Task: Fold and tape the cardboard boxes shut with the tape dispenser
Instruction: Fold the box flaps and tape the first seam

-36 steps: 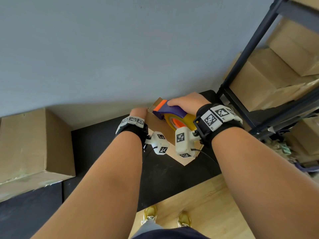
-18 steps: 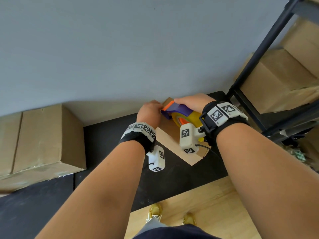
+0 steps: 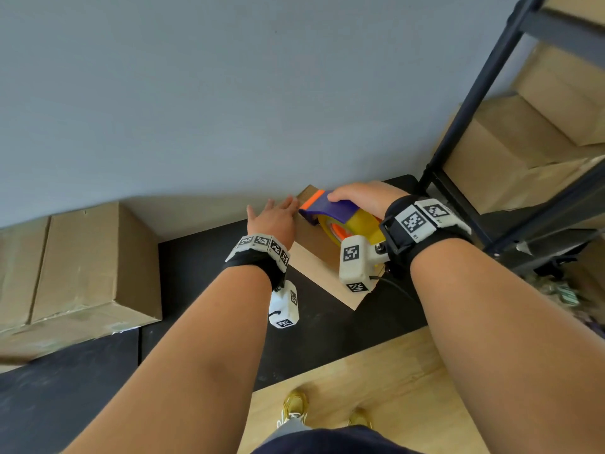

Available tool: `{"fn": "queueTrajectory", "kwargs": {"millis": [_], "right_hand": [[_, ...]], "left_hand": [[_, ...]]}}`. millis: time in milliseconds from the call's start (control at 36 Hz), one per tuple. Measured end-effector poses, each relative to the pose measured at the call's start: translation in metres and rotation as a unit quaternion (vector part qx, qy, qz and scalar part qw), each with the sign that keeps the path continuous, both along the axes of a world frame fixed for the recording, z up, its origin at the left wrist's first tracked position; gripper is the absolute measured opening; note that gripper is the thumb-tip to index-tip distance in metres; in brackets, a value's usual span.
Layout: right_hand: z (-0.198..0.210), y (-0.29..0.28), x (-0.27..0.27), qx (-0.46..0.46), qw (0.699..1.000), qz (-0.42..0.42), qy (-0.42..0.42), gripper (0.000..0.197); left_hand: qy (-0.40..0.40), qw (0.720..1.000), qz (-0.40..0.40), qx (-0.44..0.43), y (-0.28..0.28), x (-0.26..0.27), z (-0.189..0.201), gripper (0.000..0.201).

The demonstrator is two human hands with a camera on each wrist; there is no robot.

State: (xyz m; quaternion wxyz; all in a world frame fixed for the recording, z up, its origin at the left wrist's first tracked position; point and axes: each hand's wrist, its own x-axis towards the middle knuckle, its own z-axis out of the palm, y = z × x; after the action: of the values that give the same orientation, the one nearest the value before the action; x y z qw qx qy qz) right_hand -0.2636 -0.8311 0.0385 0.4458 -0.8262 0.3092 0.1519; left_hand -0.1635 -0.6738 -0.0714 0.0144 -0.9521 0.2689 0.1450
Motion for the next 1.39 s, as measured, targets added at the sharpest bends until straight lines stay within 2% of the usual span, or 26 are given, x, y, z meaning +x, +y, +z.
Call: {"fn": "queueTrajectory", "kwargs": {"millis": [167,333,417,556,639,750,833,944,1111,1333,1389], "right_hand": [[0.003,-0.018,-0.028,-0.012,1.0,0.004,0.02,0.029],[0.001,-0.03,-0.05,-0.027,0.998,0.007,0.056,0.046],[0.0,-0.031,-0.055,-0.025,0.999,0.006,0.046,0.044],[-0.006,-0.032,-0.056,-0.018,1.0,0.002,0.016,0.037],[-0.006,-0.03,-0.054,-0.011,1.0,0.006,0.009,0.036],[-0.007,-0.031,-0.05,-0.009,1.0,0.012,0.011,0.042],[-0.009,-0.036,-0.05,0.002,1.0,-0.006,0.008,0.047],[-0.01,-0.041,-0.054,0.016,0.999,-0.028,0.001,0.059],[-0.01,-0.046,-0.063,0.031,0.998,-0.048,-0.023,0.038],[-0.014,-0.051,-0.078,0.051,0.995,-0.069,-0.06,0.048],[-0.014,-0.053,-0.083,0.045,0.994,-0.069,-0.068,0.044]], "left_hand": [[-0.004,1.0,0.008,0.026,-0.005,-0.007,0.007,0.074],[-0.007,0.999,0.024,0.028,-0.01,-0.015,0.009,0.075],[-0.008,0.999,0.041,-0.013,-0.011,-0.02,0.007,0.073],[0.005,0.984,0.093,-0.152,-0.011,-0.023,-0.001,0.063],[0.016,0.979,0.08,-0.188,-0.01,-0.024,-0.004,0.06],[-0.019,0.99,-0.006,-0.138,-0.014,-0.026,-0.007,0.051],[-0.036,0.992,-0.019,-0.116,-0.017,-0.027,-0.011,0.049],[-0.014,0.995,0.005,-0.102,-0.029,-0.029,-0.017,0.051],[0.025,0.988,0.07,-0.134,-0.038,-0.024,-0.02,0.053],[0.041,0.99,0.081,-0.109,-0.042,-0.019,-0.019,0.053],[0.043,0.991,0.084,-0.097,-0.042,-0.019,-0.019,0.054]]}}
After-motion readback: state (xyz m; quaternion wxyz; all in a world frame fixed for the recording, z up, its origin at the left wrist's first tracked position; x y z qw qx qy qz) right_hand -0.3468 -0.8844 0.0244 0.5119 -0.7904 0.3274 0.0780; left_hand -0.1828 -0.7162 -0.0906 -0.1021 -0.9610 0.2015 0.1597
